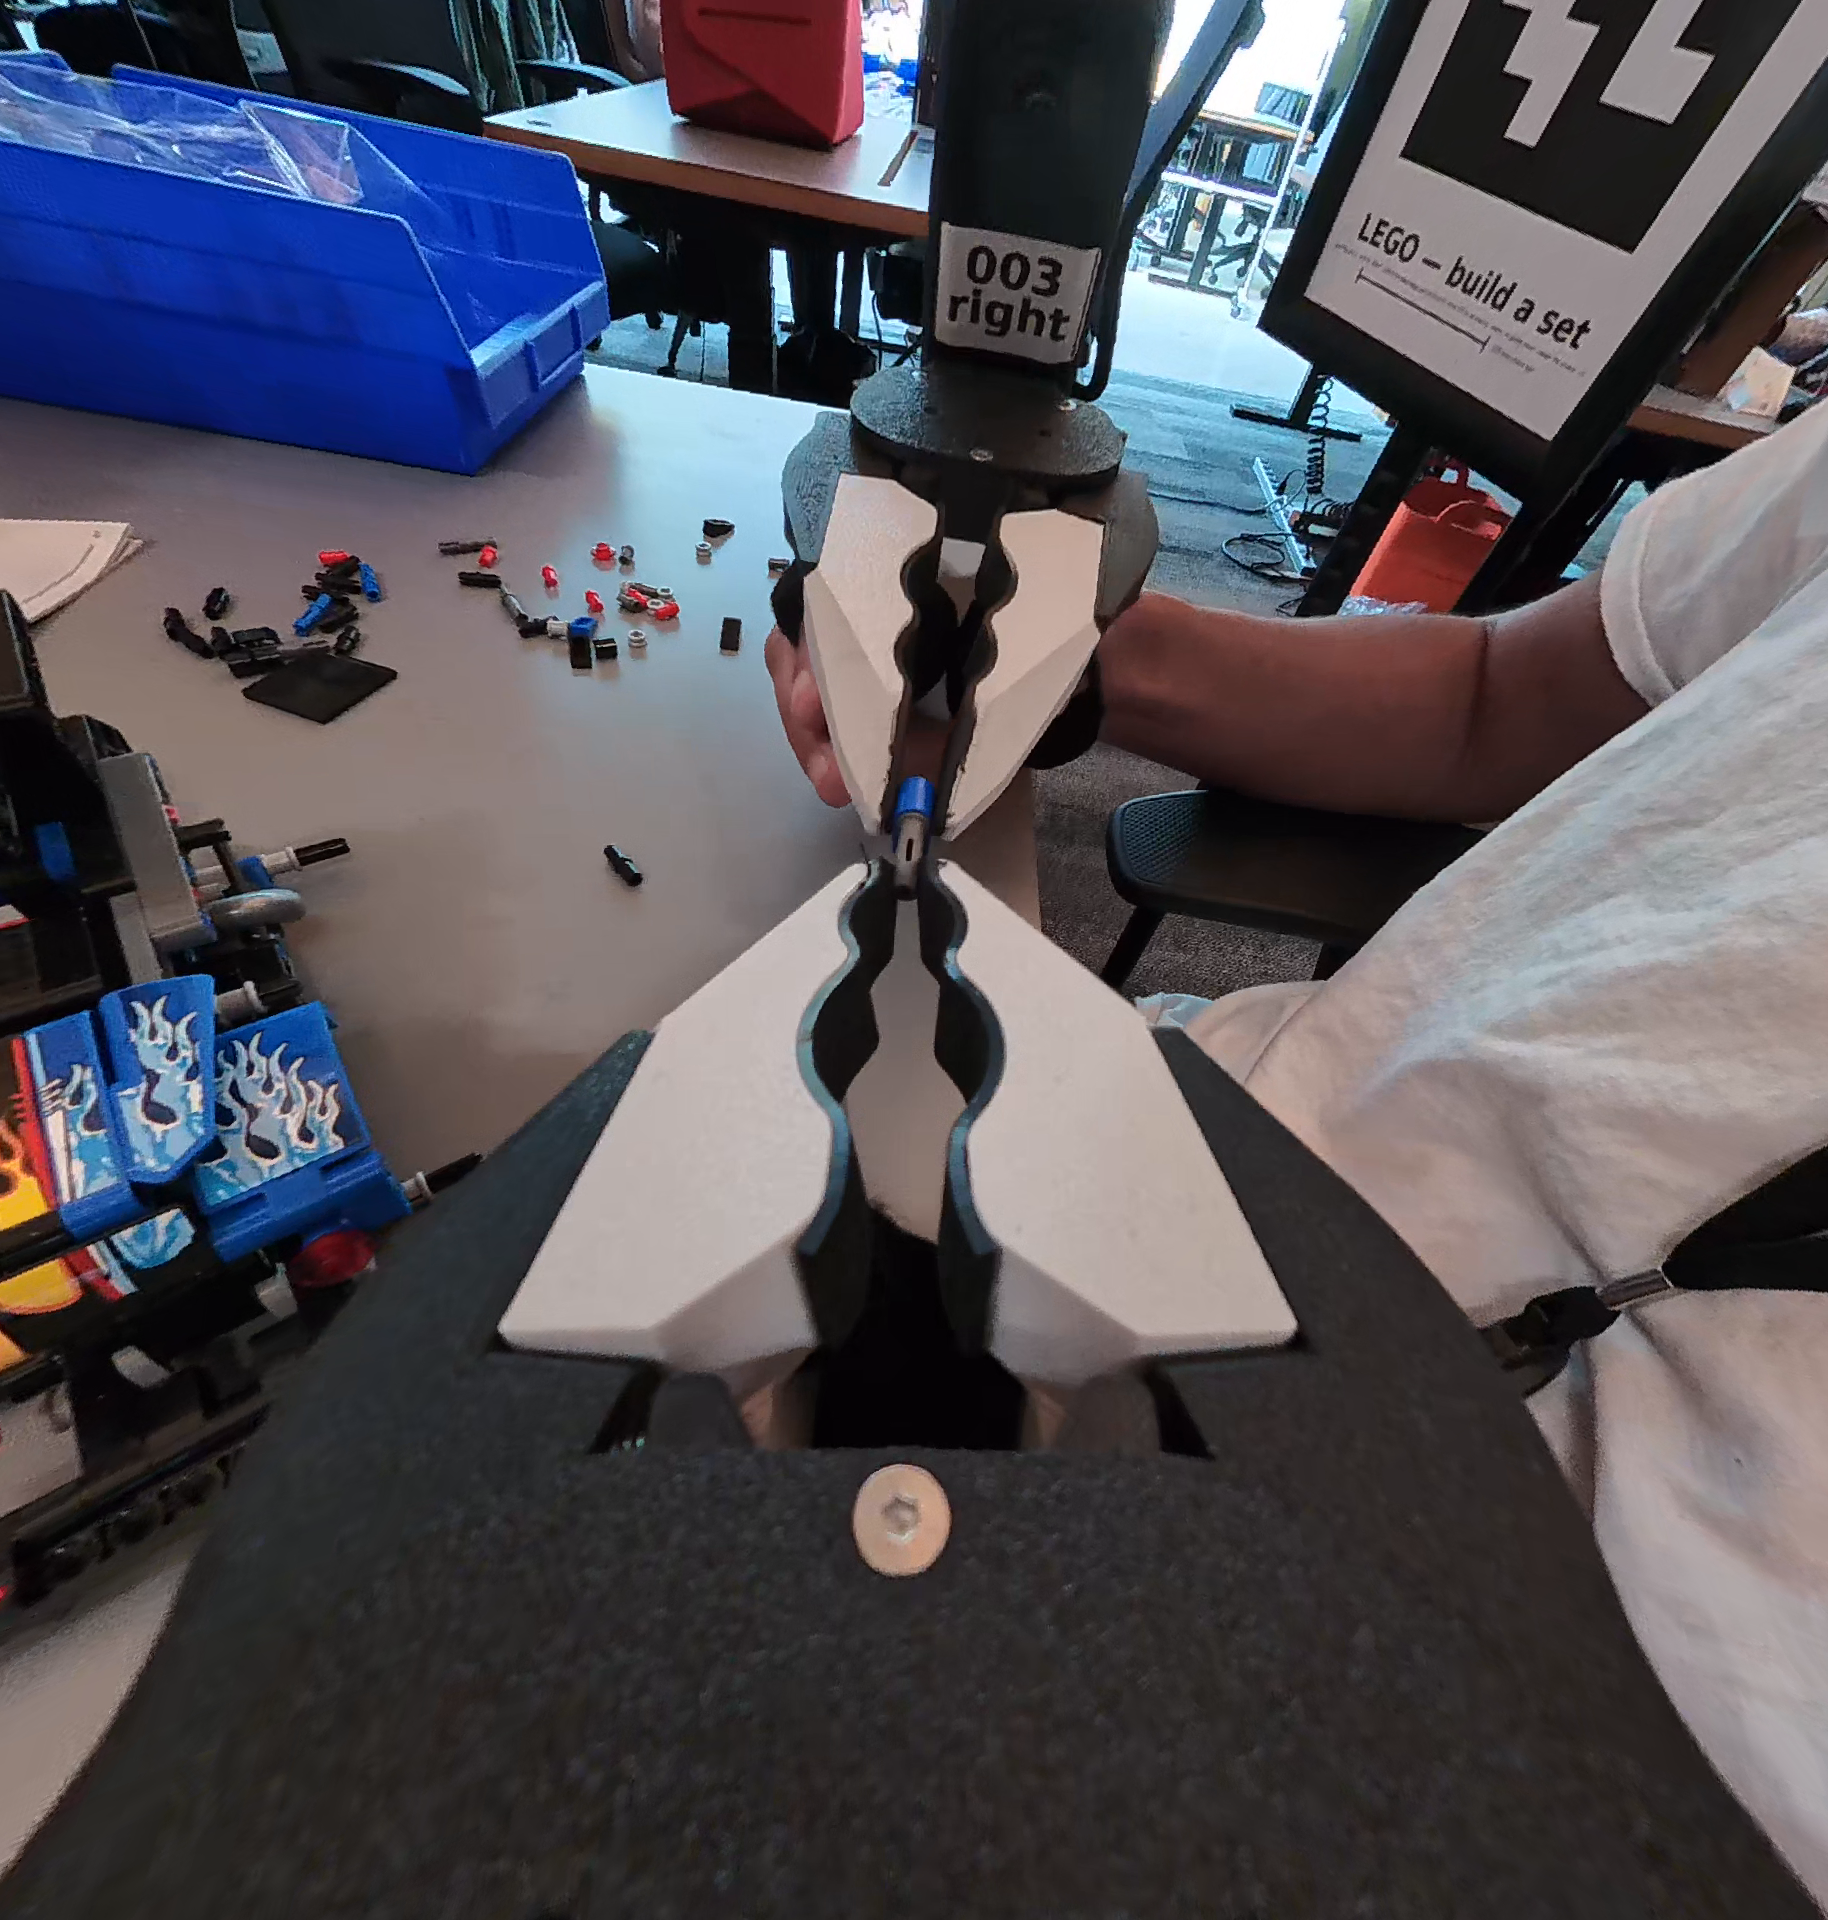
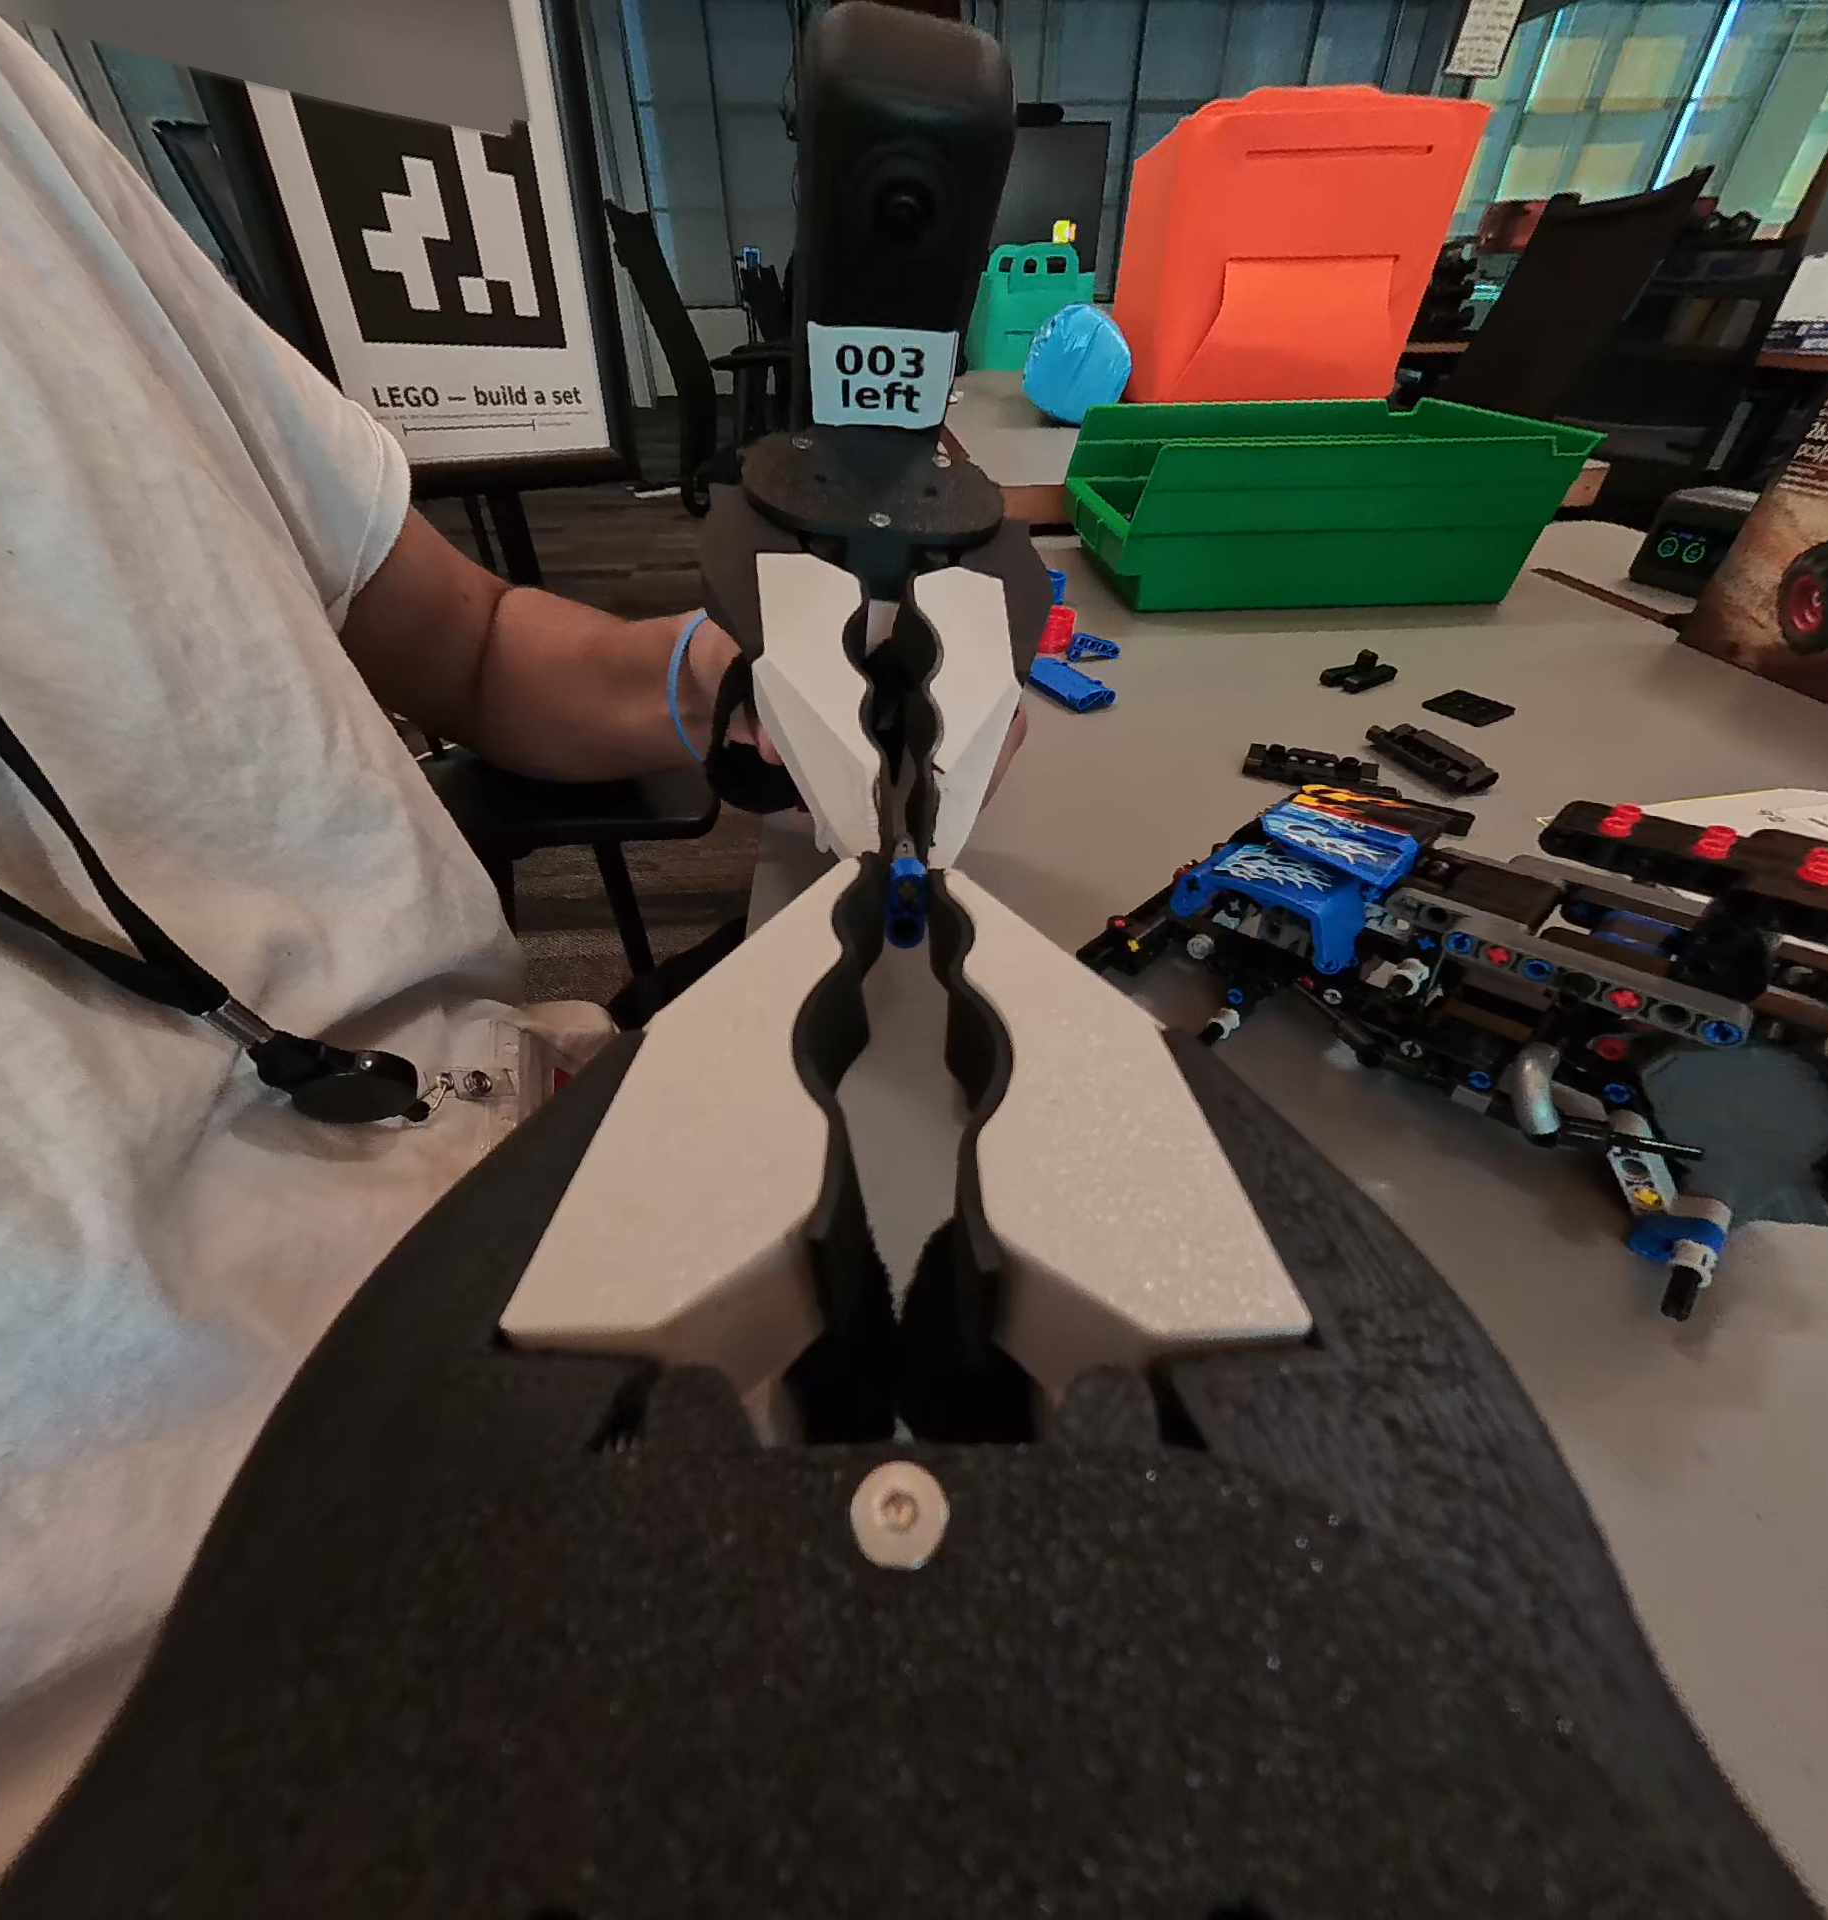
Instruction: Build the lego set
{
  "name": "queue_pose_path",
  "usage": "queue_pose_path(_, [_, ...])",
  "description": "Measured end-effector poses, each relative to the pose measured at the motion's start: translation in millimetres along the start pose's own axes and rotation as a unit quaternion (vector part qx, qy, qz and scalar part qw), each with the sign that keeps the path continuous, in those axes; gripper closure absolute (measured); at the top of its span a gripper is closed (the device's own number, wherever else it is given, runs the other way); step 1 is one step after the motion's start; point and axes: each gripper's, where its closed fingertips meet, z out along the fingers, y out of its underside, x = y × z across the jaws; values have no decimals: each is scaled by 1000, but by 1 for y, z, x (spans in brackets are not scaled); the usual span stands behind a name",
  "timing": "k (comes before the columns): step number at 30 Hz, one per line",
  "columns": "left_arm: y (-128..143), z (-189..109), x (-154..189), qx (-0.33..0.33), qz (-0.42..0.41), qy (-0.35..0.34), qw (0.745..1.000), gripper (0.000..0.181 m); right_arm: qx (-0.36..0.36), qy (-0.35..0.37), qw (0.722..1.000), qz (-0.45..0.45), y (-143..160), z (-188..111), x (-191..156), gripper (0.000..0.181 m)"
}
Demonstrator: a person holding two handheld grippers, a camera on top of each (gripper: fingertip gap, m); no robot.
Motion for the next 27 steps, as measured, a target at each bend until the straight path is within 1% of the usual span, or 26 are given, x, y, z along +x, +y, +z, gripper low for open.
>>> queue_pose_path(8, [-5,0,2,17,-11,7,1000,179,7,-9,1000,10,-2,-1,-1,175])
queue_pose_path(10, [-5,-3,1,16,3,6,1000,179,5,-4,1000,5,-3,-1,0,175])
queue_pose_path(11, [-3,-6,0,4,16,3,1000,179,-1,5,1000,-2,-3,-2,1,175])
queue_pose_path(12, [1,-9,-1,-19,26,3,999,176,-10,15,1000,-8,-3,-3,3,175])
queue_pose_path(14, [18,-14,-8,-88,48,-10,995,169,-32,30,999,-5,0,-10,7,175])
queue_pose_path(15, [31,-15,-11,-132,62,-16,989,163,-43,37,998,-3,3,-14,9,175])
queue_pose_path(16, [42,-16,-17,-171,77,-33,982,162,-49,44,998,3,5,-17,11,175])
queue_pose_path(17, [50,-15,-24,-199,92,-54,974,161,-52,45,998,13,8,-18,12,175])
queue_pose_path(19, [63,-13,-31,-241,108,-63,962,159,-62,49,997,24,14,-20,14,175])
queue_pose_path(22, [78,-7,-31,-278,101,-41,954,160,-61,54,996,21,15,-21,15,175])
queue_pose_path(23, [81,-6,-32,-282,101,-39,953,161,-57,52,997,20,14,-22,14,175])
queue_pose_path(26, [80,-4,-38,-279,99,-44,954,175,-48,50,997,20,10,-24,15,175])
queue_pose_path(27, [79,-3,-38,-278,99,-41,955,175,-47,51,997,25,10,-25,16,175])
